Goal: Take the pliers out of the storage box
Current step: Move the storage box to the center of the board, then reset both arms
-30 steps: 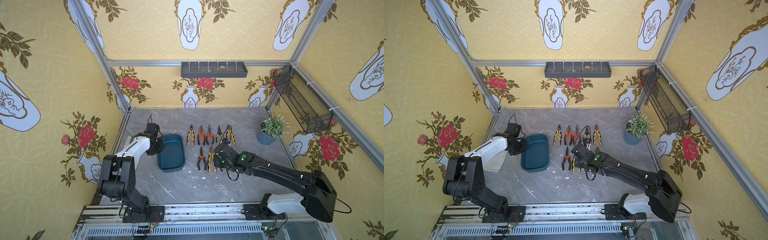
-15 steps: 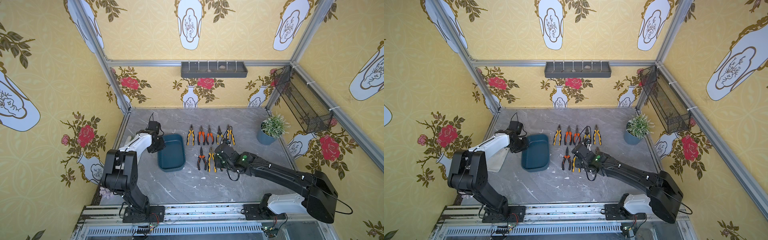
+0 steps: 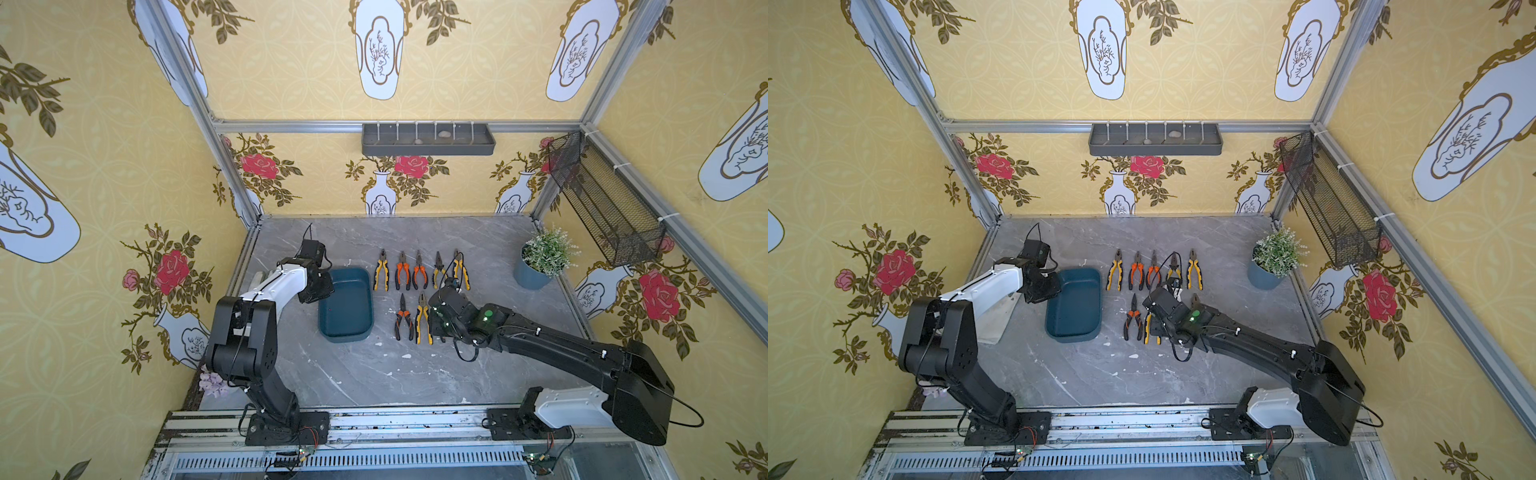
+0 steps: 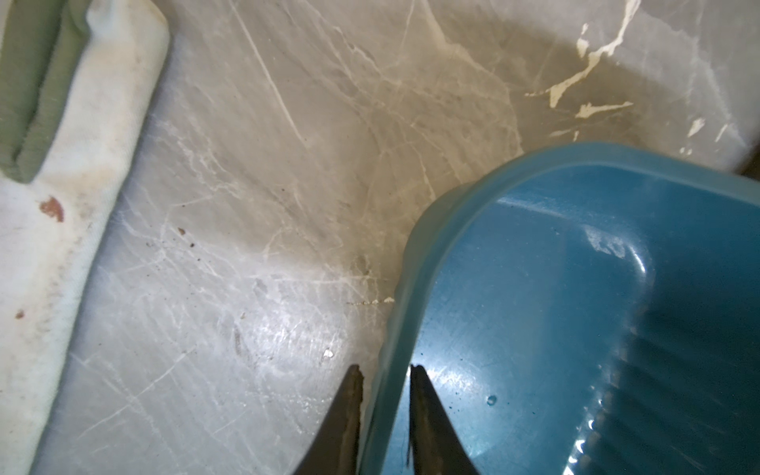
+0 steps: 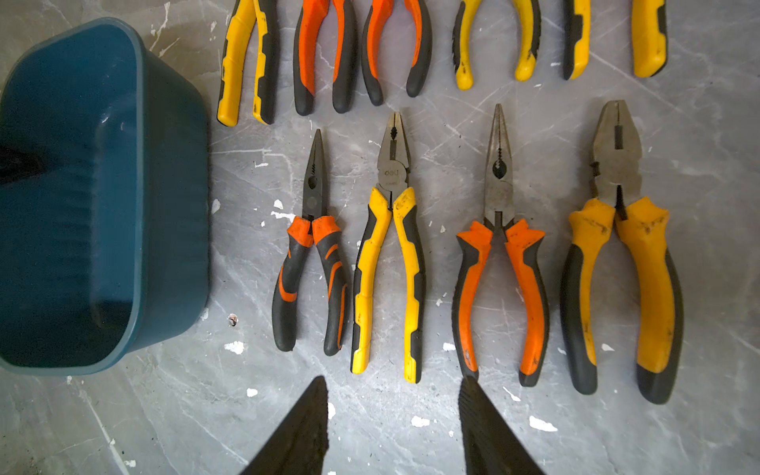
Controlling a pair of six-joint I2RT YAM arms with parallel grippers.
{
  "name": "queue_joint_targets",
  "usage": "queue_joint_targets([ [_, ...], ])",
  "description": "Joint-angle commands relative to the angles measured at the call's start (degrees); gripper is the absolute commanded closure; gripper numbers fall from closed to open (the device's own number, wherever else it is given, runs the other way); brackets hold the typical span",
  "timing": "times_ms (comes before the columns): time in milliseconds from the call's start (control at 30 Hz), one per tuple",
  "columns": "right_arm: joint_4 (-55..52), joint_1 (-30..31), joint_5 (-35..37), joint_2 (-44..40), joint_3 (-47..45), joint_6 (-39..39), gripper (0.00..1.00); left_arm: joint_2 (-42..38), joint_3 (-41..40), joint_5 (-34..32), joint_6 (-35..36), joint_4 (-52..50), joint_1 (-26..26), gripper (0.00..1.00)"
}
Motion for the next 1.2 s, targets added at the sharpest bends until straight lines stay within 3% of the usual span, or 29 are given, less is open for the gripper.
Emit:
queue_joint_targets([
  [0, 0.2, 0.0, 0.9, 0.0, 0.5, 0.3, 0.48, 0.1, 0.3, -0.3, 0.1, -0.5, -0.1, 0.76],
  [167, -0.1, 0.0, 0.9, 0.0, 0.7, 0.3, 0.48, -1.1, 0.4, -1.9, 0.0, -2.2, 0.0, 0.76],
  [300, -2.5, 0.0, 2.6, -0.9, 2.5, 0.2, 0.47, -7.0, -0.5, -5.4, -1.0, -4.0, 0.0, 0.65],
  [367, -4.6, 0.0, 4.3, -1.9, 4.4, -0.2, 0.47, -11.7, -1.0, -7.0, -1.5, -4.9, 0.0, 0.51],
  [467, -7.3, 0.1, 7.1, -4.1, 7.7, -1.8, 0.44, -18.9, -0.6, -7.7, -1.5, -6.2, -0.1, 0.39],
  [533, -8.6, 0.2, 9.4, -5.9, 9.5, -3.0, 0.35, -23.2, -0.2, -7.7, -1.5, -6.5, 0.0, 0.19],
  [567, -9.5, 0.1, 10.8, -6.8, 10.4, -3.6, 0.24, -25.8, 0.0, -7.7, -1.3, -6.6, -0.1, 0.02],
  [633, -10.8, 0.1, 13.7, -8.7, 12.0, -5.0, 0.04, -29.7, 0.4, -8.5, -1.3, -6.6, 0.0, 0.01],
  [667, -11.4, 0.0, 15.5, -9.8, 12.9, -5.9, 0.02, -31.9, 0.3, -9.5, -1.5, -6.5, 0.0, 0.01],
  [900, -14.0, -2.3, 26.9, -17.8, 21.0, -14.1, 0.03, -44.8, 0.7, -8.1, -1.7, -1.4, 0.6, 0.01],
  [1000, -9.1, -2.4, 34.0, -22.3, 20.3, -19.3, 0.03, -46.6, -0.6, -11.3, -3.2, 0.8, 0.6, 0.01],
  [1067, 3.4, -2.6, 44.6, -27.6, 12.4, -25.1, 0.02, -49.1, -7.5, -9.2, 1.6, 11.7, 0.6, 0.01],
  [1100, 12.6, -3.1, 47.2, -29.9, 7.0, -31.6, 0.03, -50.3, -11.4, -7.5, 5.8, 16.7, 0.6, 0.01],
  [1133, 26.8, -4.1, 46.0, -32.6, -0.4, -44.3, 0.03, -51.2, -16.3, -5.5, 12.0, 23.0, 0.6, 0.01],
  [1167, 37.3, -5.4, 40.2, -34.6, -6.6, -56.4, 0.03, -52.2, -20.7, -3.4, 17.8, 27.9, 0.6, 0.01],
])
